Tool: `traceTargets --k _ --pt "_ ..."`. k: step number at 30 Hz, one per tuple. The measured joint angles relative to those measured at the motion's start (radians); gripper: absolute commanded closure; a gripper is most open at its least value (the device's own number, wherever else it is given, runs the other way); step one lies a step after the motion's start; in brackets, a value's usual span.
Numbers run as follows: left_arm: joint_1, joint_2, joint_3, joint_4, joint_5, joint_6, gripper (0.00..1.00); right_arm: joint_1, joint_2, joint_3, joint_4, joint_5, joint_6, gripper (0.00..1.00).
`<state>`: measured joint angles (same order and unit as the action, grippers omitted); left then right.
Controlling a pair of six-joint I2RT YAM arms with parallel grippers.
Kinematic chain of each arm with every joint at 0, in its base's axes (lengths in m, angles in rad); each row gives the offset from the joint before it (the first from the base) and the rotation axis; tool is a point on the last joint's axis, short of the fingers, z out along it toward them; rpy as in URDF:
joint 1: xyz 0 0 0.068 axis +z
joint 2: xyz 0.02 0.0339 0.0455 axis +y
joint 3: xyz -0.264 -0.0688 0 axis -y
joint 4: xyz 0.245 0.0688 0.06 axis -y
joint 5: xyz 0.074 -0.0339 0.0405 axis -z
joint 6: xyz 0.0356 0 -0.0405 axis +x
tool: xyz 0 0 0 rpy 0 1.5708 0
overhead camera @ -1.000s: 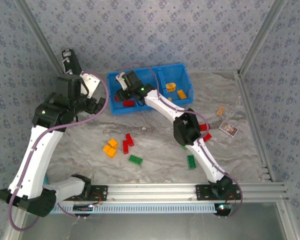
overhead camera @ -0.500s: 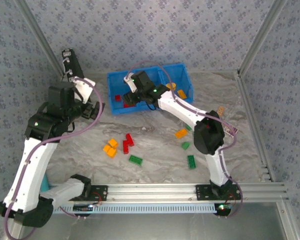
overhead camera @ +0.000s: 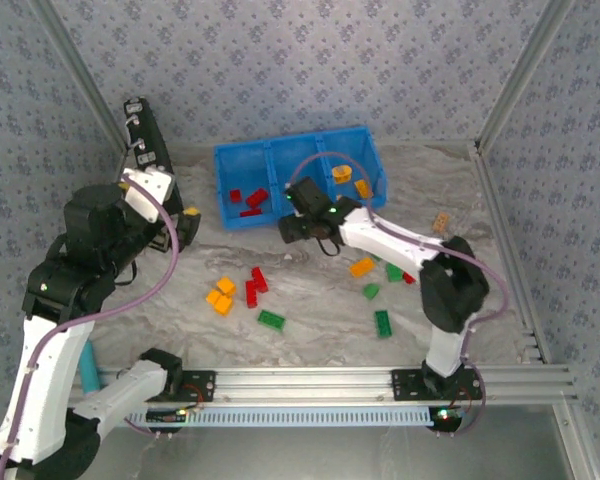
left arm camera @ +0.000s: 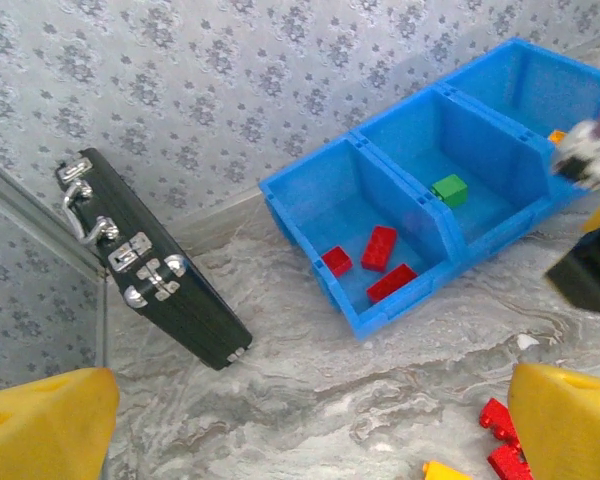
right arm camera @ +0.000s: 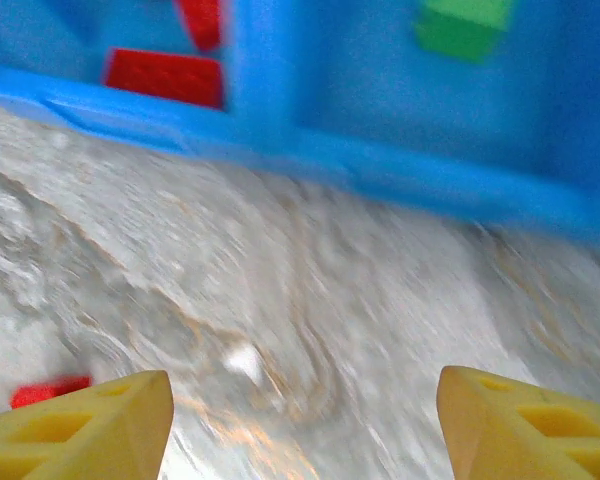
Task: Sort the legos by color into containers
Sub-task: Pick up the lego from the center of the table.
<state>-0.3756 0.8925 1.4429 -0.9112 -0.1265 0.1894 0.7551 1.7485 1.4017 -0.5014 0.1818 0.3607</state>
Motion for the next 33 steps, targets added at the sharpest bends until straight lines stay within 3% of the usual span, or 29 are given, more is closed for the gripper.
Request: traceTargets --k 7,11,18,24,33 --pt "-0.040 0.007 -0.026 0.009 0.007 0.001 0.00 -0.085 -0.352 -0.323 -0.048 0.097 0.392 0.21" --pt "-0.060 0.003 -0.031 0.017 0.007 0.001 0.00 -0.143 -0.429 -0.495 -0.041 0.096 0.581 0.19" --pt "-0.072 -0.008 -0.048 0.026 0.003 0.005 0.00 -0.214 -0.423 -0.549 -0.011 0.056 0.730 0.18" --pt "-0.076 -0.011 -0.064 0.027 -0.001 0.009 0.00 -0.270 -0.337 -0.548 0.043 0.011 0.752 0.18" --pt "-0.077 -0.011 -0.066 0.034 -0.027 0.023 0.00 -0.274 -0.176 -0.491 0.074 -0.041 0.751 0.22"
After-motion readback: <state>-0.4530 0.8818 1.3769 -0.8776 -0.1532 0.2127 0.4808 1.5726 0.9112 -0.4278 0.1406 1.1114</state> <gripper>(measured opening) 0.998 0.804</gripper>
